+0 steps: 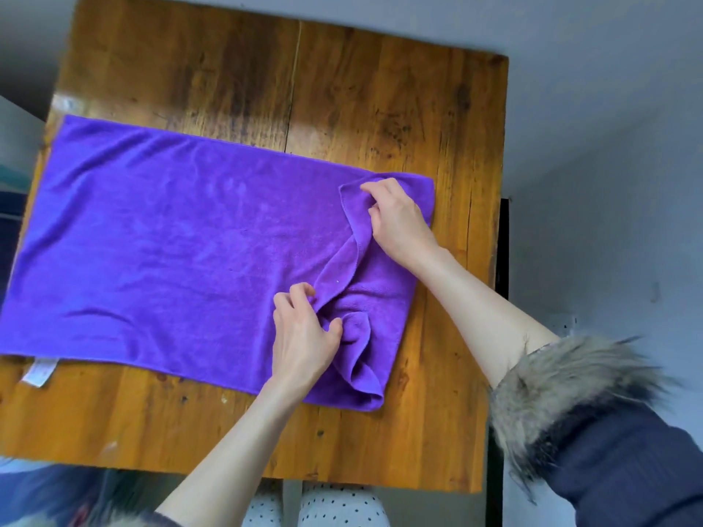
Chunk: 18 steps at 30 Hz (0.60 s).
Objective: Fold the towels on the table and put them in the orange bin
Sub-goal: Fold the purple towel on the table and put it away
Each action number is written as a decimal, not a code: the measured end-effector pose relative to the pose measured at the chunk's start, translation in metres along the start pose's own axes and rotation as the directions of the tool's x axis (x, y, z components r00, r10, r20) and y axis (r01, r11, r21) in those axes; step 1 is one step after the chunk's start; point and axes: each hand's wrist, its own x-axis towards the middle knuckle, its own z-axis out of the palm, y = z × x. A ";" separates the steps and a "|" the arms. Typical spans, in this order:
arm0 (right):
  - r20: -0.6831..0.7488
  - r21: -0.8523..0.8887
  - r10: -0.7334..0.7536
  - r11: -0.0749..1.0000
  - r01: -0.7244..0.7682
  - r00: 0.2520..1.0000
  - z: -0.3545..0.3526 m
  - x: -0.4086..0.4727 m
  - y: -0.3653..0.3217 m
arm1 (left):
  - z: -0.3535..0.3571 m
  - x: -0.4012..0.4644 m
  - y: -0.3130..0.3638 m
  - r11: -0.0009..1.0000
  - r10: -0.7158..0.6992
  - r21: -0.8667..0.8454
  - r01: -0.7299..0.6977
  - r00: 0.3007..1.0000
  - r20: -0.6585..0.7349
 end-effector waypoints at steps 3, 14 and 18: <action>0.036 -0.122 0.001 0.993 0.004 0.999 0.006 0.013 -0.004 | -0.003 0.006 -0.002 0.995 -0.059 -0.072 0.062 0.998 0.035; 0.144 -0.494 -0.049 0.862 0.114 0.988 0.006 0.044 -0.019 | -0.049 0.030 -0.038 0.882 -0.328 -0.310 0.356 0.934 0.140; 0.071 -0.519 -0.134 0.841 0.151 0.988 0.007 0.038 -0.029 | -0.042 0.022 -0.045 0.871 -0.387 -0.218 0.440 0.888 0.247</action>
